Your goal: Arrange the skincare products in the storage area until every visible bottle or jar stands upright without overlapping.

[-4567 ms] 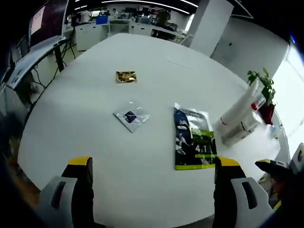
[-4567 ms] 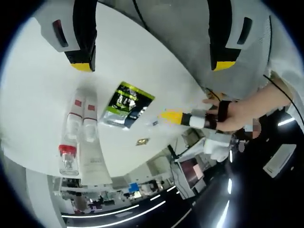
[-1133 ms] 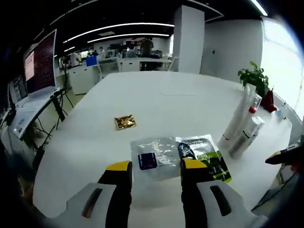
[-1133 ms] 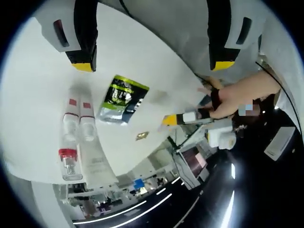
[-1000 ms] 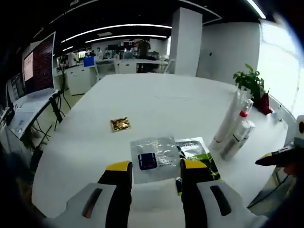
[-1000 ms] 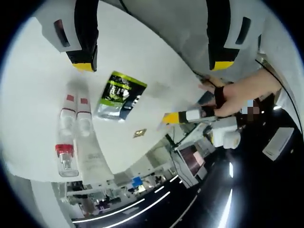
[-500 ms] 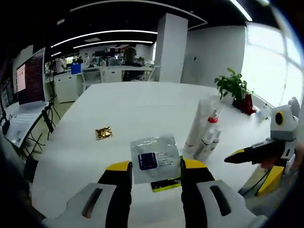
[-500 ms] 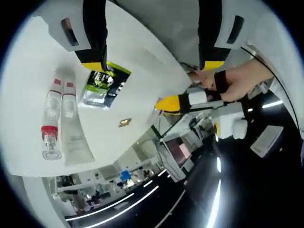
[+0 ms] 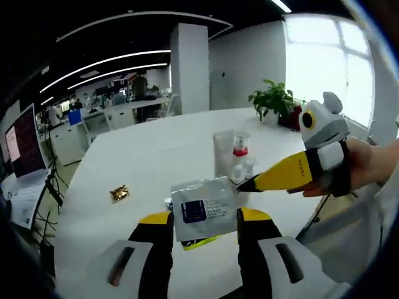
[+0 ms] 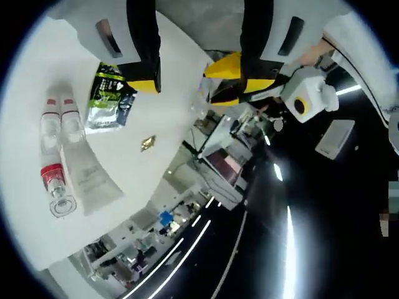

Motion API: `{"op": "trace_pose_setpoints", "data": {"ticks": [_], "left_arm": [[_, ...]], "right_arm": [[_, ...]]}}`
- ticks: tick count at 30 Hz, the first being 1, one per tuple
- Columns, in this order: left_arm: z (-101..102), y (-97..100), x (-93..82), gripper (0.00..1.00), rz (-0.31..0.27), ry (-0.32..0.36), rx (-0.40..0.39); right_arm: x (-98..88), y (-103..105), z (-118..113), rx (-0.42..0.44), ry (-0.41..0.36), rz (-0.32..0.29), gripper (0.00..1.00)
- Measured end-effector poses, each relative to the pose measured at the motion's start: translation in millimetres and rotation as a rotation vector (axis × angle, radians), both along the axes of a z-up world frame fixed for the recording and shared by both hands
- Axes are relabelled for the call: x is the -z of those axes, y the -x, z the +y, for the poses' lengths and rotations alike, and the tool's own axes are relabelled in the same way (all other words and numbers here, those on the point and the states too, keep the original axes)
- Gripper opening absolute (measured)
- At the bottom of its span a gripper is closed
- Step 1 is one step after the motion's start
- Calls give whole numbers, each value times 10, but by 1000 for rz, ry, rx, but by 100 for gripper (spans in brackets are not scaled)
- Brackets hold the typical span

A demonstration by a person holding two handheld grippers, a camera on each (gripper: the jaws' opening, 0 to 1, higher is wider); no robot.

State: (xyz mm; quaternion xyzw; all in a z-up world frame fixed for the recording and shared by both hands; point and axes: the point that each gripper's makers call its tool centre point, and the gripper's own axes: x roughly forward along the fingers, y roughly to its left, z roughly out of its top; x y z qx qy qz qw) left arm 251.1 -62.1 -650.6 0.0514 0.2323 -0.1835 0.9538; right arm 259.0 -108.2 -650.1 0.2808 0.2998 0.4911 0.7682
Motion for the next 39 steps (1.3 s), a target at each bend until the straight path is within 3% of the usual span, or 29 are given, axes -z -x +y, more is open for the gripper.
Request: {"op": "trace_pose_setpoints", "data": {"ticks": [7, 10, 20, 30, 39], "left_arm": [[-25, 29, -55, 38, -39, -78, 46], [-27, 30, -54, 38, -39, -78, 56], [-15, 53, -35, 38, -28, -45, 50], [-41, 67, -10, 38, -13, -31, 56], [-31, 81, 20, 38, 25, 37, 46]], "right_arm": [[47, 3, 95, -7, -107, 149, 35], [69, -12, 153, -14, -118, 169, 28], [110, 69, 290, -64, -118, 180, 18], [83, 42, 263, -49, -144, 191, 2], [69, 38, 249, -49, -155, 191, 1]]}}
